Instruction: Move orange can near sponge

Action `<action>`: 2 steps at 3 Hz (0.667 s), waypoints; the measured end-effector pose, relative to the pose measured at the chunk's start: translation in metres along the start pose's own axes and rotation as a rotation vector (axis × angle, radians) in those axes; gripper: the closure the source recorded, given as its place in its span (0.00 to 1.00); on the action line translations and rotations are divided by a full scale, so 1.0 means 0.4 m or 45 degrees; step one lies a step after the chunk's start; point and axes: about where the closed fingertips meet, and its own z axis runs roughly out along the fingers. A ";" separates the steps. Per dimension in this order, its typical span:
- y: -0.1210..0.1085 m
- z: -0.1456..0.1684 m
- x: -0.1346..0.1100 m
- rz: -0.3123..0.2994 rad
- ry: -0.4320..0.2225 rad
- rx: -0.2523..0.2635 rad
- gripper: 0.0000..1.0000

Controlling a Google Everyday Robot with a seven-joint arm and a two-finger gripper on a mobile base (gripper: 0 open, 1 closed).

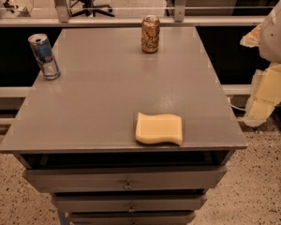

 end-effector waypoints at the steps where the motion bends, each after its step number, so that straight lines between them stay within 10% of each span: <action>1: 0.000 0.000 0.000 0.000 0.000 0.000 0.00; 2: -0.013 0.014 -0.018 -0.013 -0.047 0.024 0.00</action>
Offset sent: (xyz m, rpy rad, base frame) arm 0.0206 0.0146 -0.0114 0.0694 -0.0537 0.0390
